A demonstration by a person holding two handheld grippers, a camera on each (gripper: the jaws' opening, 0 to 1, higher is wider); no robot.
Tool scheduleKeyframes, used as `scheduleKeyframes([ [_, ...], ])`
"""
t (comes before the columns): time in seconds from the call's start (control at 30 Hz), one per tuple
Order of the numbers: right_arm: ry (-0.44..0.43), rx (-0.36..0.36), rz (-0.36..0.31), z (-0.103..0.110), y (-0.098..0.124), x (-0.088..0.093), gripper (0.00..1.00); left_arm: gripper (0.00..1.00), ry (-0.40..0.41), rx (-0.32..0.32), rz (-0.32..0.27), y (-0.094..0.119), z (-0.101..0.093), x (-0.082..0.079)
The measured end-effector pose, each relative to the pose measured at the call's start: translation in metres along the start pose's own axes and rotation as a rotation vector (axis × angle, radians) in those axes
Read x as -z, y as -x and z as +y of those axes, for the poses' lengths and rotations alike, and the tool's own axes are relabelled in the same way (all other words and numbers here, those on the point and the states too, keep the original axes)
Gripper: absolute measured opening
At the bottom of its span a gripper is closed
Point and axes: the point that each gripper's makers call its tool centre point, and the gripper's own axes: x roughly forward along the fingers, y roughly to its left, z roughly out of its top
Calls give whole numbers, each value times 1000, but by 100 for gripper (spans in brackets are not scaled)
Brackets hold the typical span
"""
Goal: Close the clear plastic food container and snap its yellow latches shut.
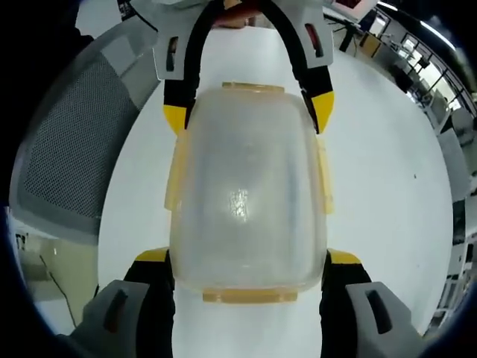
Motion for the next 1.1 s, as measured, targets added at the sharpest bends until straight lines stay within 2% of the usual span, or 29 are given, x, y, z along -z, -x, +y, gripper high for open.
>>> scheduleKeyframes([
  [0.53,-4,6,4,-12,-26,-66,79,76,-7,5,25,24,18,68],
  [0.8,-37,14,6,-23,-36,-91,79,76,-38,21,36,32,31,90],
  [1.1,-53,8,27,-38,-43,-101,80,77,-54,51,20,33,51,104],
])
